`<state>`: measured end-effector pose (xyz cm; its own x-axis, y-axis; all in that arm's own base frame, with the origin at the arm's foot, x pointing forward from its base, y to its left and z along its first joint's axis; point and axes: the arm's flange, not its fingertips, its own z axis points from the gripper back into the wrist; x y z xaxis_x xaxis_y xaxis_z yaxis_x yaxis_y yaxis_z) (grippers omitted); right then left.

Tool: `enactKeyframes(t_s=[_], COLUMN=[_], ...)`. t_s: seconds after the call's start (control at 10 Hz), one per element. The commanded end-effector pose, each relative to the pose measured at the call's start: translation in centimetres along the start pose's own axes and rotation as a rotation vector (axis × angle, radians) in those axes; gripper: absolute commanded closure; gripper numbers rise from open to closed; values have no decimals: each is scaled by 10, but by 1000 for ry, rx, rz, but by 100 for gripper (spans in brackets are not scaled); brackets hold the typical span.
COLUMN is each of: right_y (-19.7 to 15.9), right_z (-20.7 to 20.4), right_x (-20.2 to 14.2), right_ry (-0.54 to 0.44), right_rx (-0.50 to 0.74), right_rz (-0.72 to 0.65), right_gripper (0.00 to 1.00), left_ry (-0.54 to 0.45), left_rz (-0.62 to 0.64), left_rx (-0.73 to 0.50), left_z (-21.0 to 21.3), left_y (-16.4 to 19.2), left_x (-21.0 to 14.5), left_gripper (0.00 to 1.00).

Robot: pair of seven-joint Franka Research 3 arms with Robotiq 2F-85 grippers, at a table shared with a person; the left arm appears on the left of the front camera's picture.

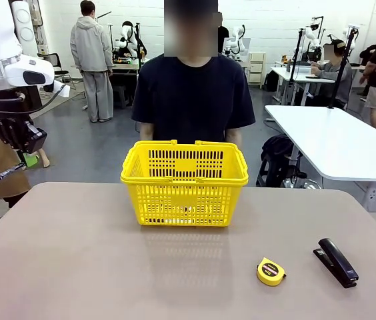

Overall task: Place the items the person wants into the basket.
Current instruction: Pick up the item the person points to and place it in the Market Basket.

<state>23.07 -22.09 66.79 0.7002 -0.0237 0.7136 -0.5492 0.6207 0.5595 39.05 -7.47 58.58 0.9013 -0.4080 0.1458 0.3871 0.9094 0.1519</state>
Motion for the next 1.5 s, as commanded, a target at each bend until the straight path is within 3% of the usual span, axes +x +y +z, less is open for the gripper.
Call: enactKeyframes(t_s=[0.0, 0.1, 0.2, 0.4, 0.5, 0.6, 0.8, 1.0, 1.2, 1.4], right_y=[1, 1, 1, 1, 1, 1, 1, 1, 1, 1], right_z=[0, 0, 0, 0, 0, 0, 0, 0, 0, 0], right_x=[2, 2, 2, 2, 2, 2, 2, 2, 2, 2], right_ry=[-20, -20, -20, -20, -20, -20, -20, -20, -20, -20], right_rx=[23, 23, 23, 23, 23, 23, 23, 23, 23, 23], right_rz=[16, 16, 16, 16, 16, 16, 16, 16, 16, 16], right_gripper=[0, 0, 0, 0, 0, 0, 0, 0, 0, 0], left_ry=[-14, -14, 0, -60, -121, -124, -137, -123, -99, -105], left_rz=[-7, -7, 0, -166, -442, -452, -527, -611, -762, -827], left_rx=[3, 3, 0, 97, 83, 82, 126, 80, 70, -11], left_z=[2, 2, 0, 39, 70, 70, 62, 47, 35, 9], left_y=[0, 0, 0, -73, -174, -179, -221, -249, -250, -242], left_x=[1, 1, 0, 50, 136, 139, 176, 202, 228, 233], left_gripper=[100, 100, 89, 89, 89, 89, 89, 89, 89, 89])
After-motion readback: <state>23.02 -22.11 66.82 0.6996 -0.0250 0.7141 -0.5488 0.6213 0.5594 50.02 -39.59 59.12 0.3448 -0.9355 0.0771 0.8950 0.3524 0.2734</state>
